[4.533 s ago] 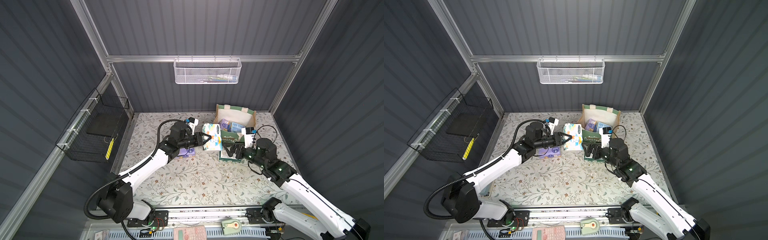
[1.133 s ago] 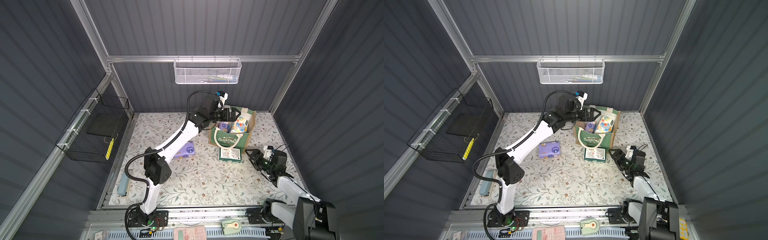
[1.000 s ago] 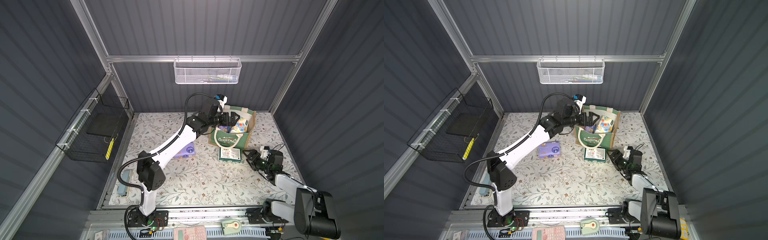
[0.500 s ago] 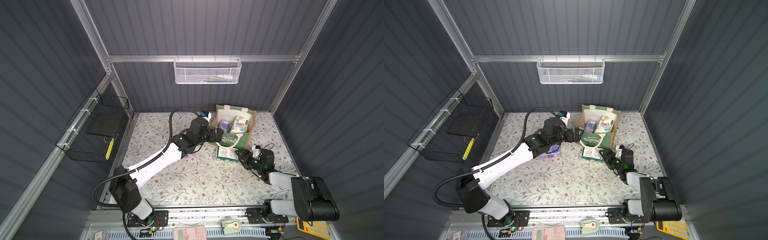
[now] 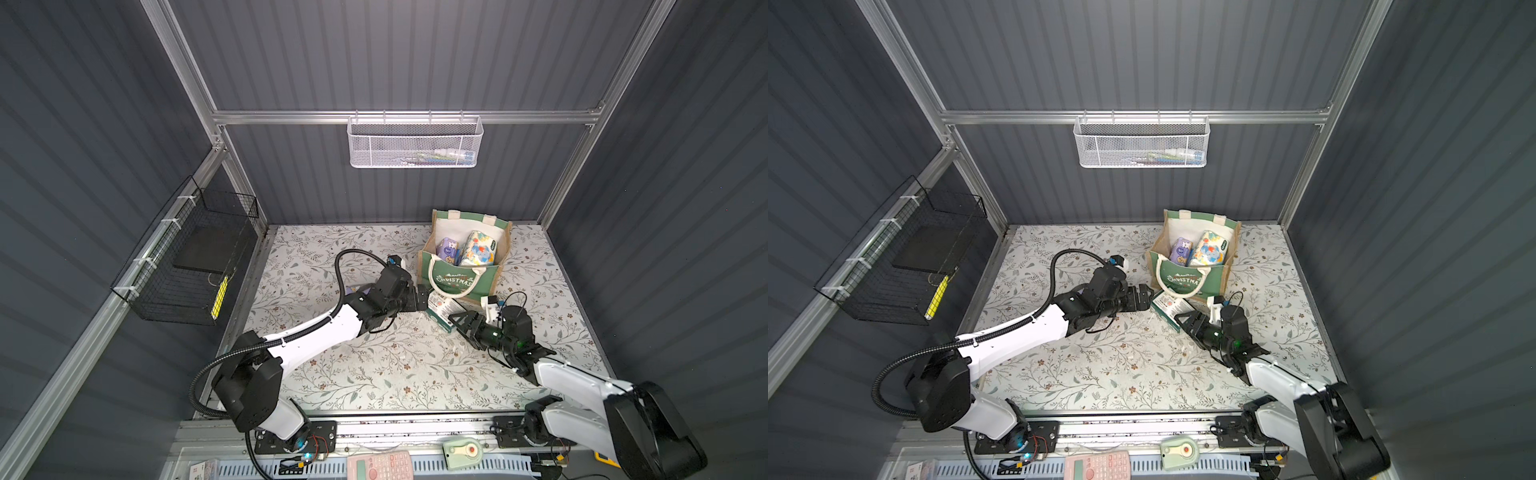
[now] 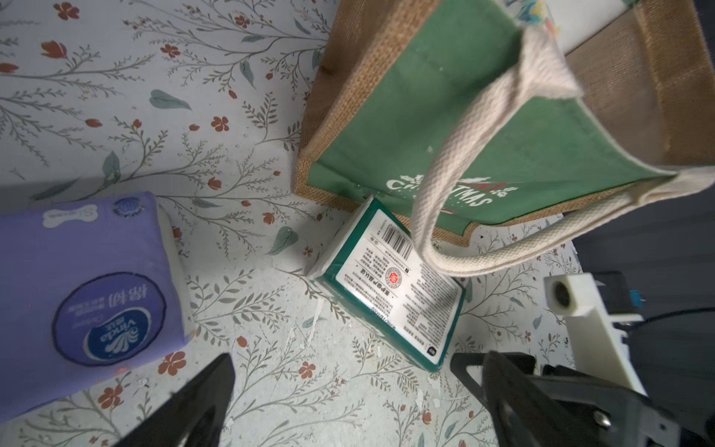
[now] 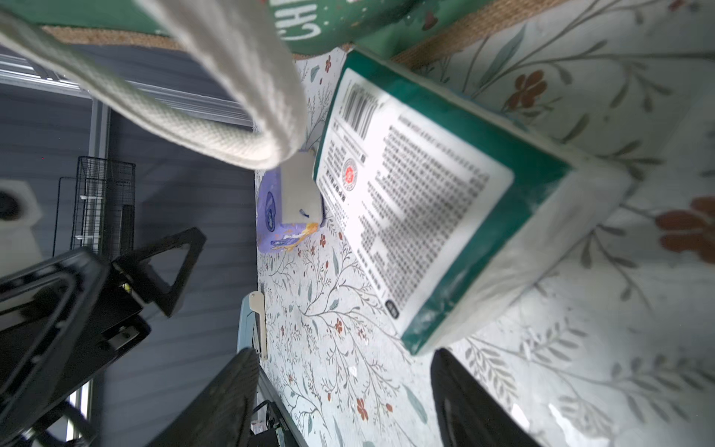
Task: Put tissues into the canvas bag
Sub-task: Pick up the pack of facial tissues from the center of the board.
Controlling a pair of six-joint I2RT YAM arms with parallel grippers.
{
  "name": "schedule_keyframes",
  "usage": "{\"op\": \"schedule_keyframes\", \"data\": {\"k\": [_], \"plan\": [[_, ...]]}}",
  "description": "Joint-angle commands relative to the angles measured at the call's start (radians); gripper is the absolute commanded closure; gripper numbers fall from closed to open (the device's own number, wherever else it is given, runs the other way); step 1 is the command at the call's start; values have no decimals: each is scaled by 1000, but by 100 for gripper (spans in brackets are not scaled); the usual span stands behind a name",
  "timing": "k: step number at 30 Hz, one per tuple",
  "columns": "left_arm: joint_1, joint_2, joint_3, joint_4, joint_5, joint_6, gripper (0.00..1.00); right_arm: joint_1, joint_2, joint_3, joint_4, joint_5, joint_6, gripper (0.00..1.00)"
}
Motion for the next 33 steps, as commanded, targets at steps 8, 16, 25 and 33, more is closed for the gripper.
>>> {"op": "schedule_keyframes", "data": {"k": [8,16,25,33], "plan": [[25,152,-28,157,232,-126,0,-163,-87,54,-236,118,-211,22],[22,221,-69,253,299,-200,0,-192,108,139,-135,59,-297,23],[22,288,-50,269,351,-216,0,-192,212,152,-23,57,-338,22],[23,317,-24,270,352,-204,0,-185,273,136,67,34,-328,22]]}}
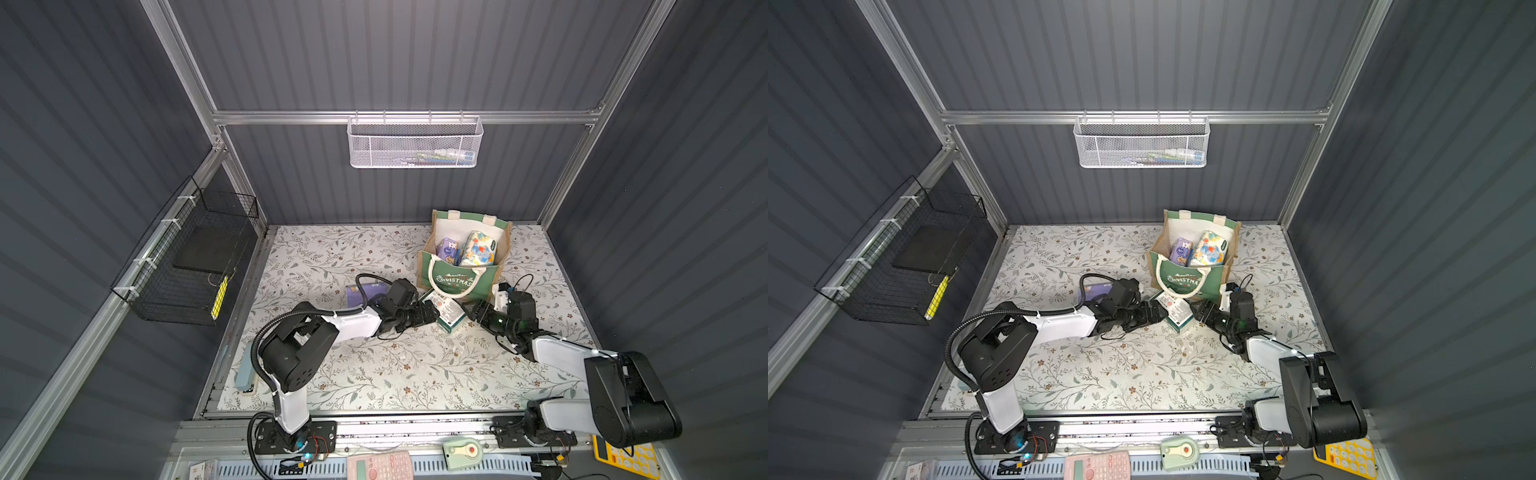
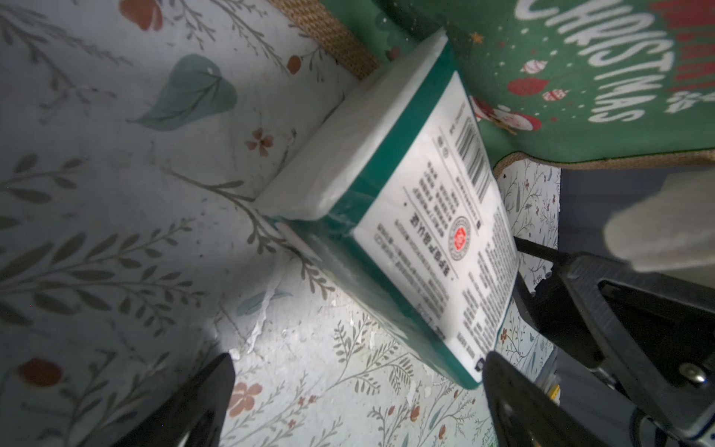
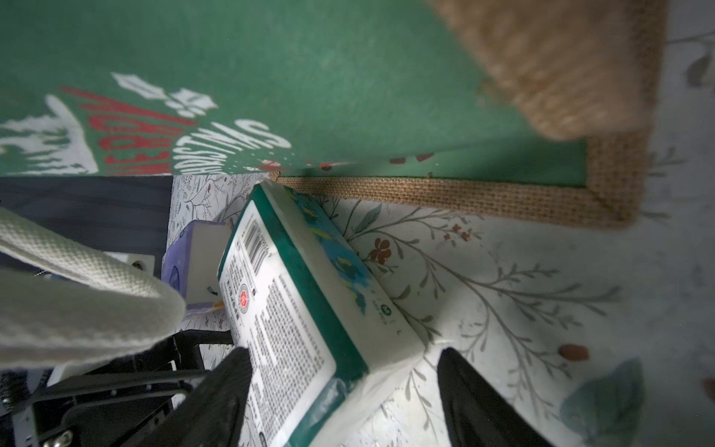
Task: Put tissues into the canvas bag
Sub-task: Pick up the pack of facial tissues from the center of the board.
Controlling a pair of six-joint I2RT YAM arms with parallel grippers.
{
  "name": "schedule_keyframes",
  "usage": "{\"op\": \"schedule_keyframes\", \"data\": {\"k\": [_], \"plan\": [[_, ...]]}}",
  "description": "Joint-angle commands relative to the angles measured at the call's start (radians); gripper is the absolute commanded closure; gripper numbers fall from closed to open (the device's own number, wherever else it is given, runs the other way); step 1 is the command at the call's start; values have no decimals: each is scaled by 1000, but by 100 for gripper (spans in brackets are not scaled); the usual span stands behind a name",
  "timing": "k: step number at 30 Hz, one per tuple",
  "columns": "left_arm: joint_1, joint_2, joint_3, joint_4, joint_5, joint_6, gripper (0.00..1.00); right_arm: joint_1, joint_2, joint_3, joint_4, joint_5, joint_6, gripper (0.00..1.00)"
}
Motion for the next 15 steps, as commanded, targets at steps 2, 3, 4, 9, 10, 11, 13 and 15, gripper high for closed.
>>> {"op": "schedule_keyframes", "data": {"k": [2,3,4,9,10,11,13,15], "plan": [[0,21,36,12,18,0,0,6,14,0,58,-14,-27,22],[1,24,38,12,19,0,0,6,20,-1,61,-10,-30,22],[0,28,41,12,22,3,0,6,29,0,67,-9,-32,22],[1,37,52,10,28,9,0,16,92,15,117,-17,-23,23],[3,38,55,8,27,11,0,21,105,19,130,-21,-22,23],[5,42,61,6,30,13,0,29,116,24,138,-22,-21,23],[10,48,67,8,37,15,0,48,130,30,143,-20,-27,23],[14,53,71,12,46,12,0,69,137,32,141,-22,-34,23]]}}
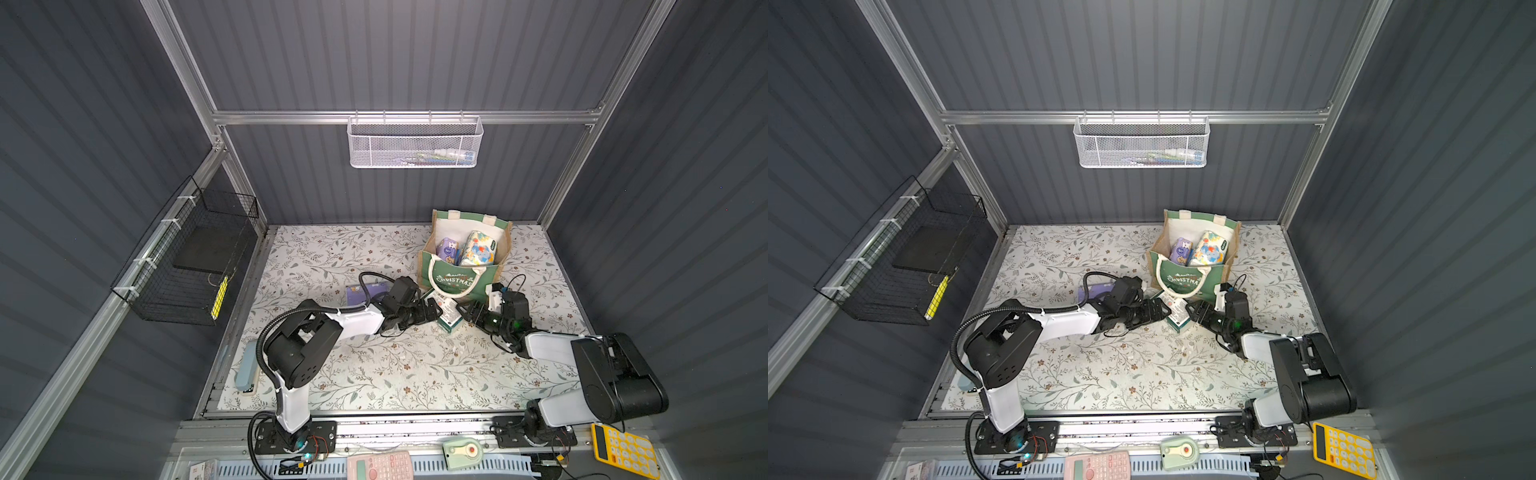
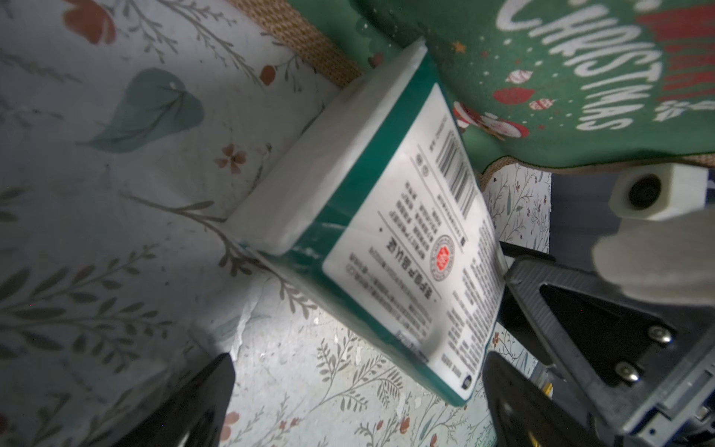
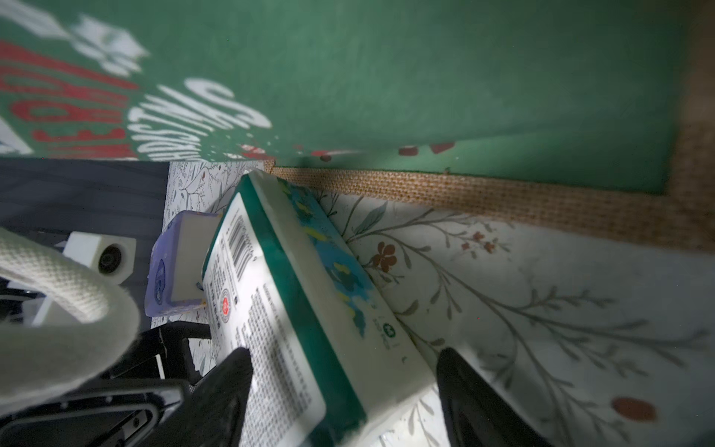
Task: Put tissues into the canvas bag
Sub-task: Pick up the pack of facial tissues from the center of the board.
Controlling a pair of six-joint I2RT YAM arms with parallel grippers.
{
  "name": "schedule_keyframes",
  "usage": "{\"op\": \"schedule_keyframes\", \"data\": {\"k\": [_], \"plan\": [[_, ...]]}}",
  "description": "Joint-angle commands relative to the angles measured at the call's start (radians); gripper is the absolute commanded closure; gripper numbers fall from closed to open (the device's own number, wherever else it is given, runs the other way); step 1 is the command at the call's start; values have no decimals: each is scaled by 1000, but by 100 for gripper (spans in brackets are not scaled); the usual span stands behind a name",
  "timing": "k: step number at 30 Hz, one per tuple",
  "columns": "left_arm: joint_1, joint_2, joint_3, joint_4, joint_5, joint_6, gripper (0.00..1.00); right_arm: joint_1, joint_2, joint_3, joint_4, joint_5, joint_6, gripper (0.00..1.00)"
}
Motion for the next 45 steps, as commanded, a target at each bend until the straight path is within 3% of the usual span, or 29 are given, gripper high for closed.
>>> {"op": "schedule_keyframes", "data": {"k": [1,11,20,25,34,45], "plan": [[11,15,30,5,27,12,0,35,11,20,36,-11,-20,23],[56,11,31,15,47,29,0,161,-107,-111,35,-1,47,27],[69,36,81,9,134,95,1,261,-255,-114,-148,-19,42,28],[67,33,79,-27,141,128,7,251,-306,-98,-278,144,31,26],[68,-10,28,-24,104,120,11,209,-218,-35,-177,225,36,22],[86,-30,-9,-9,95,105,22,196,-9,28,44,120,78,23]]}}
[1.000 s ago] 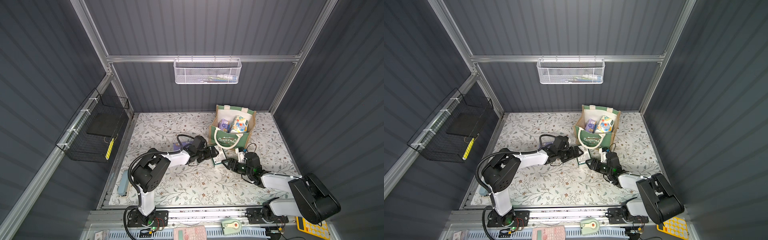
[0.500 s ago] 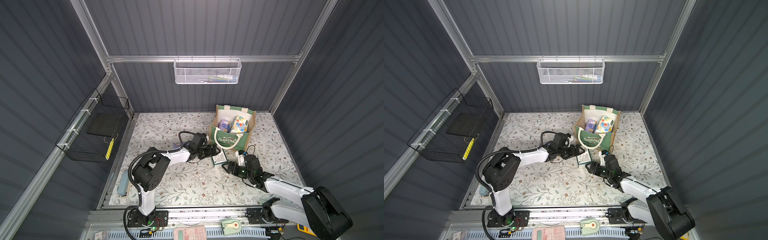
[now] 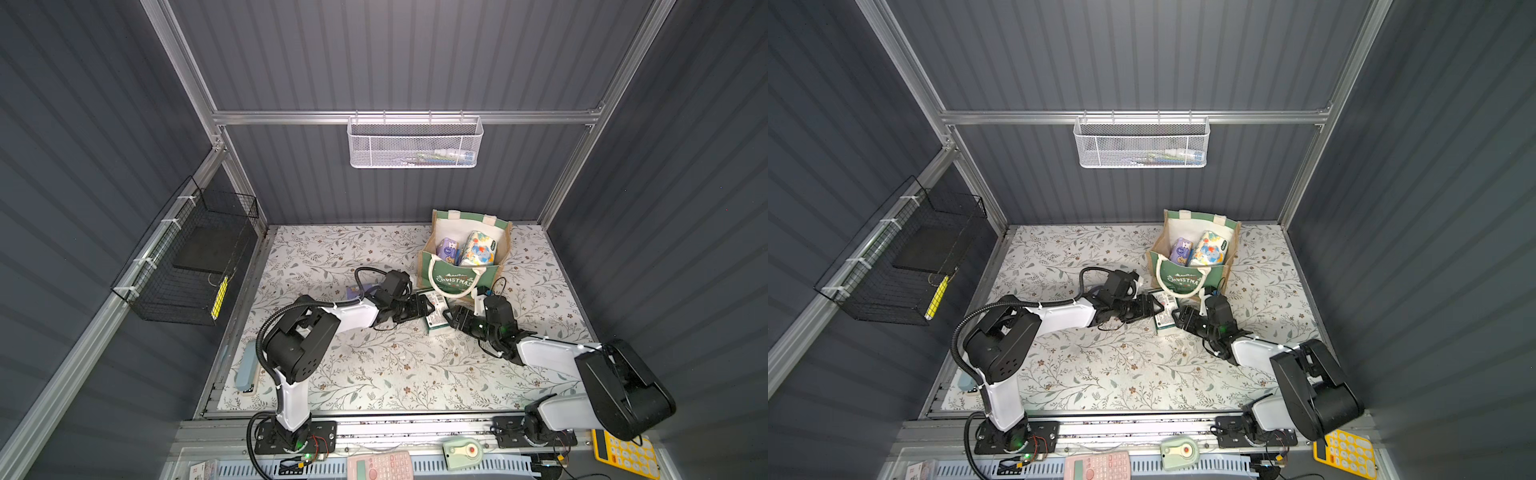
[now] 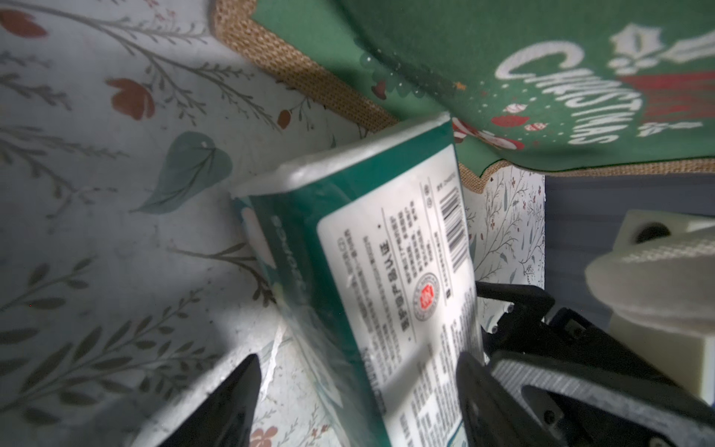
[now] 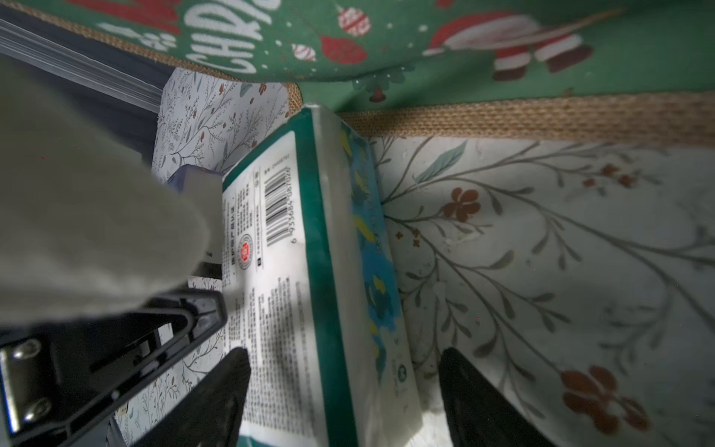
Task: Put tissues into the canvas bag
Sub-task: Pick up the pack of facial tissues from the center of the board.
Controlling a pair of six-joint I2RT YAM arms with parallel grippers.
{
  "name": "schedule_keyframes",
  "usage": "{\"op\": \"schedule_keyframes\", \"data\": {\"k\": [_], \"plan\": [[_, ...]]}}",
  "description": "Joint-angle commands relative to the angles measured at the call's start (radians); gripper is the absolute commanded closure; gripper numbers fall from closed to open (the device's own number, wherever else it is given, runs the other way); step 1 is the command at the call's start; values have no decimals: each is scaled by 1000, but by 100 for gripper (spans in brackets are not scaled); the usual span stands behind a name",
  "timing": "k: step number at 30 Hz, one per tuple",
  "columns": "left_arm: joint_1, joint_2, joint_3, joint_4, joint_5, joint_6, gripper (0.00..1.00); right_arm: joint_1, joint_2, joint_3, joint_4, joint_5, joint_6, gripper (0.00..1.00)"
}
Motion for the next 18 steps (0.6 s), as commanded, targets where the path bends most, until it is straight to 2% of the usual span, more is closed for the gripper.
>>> {"op": "schedule_keyframes", "data": {"k": [1,10,18], "plan": [[15,-33,-13,6,-5,2,23,-2,49,17,110,-77,33,24],[21,28,42,44,94,19,32,20,27,-28,166,-142,69,33],[-12,37,63,55,144,29,36,86,-17,-21,102,-200,86,41]]}}
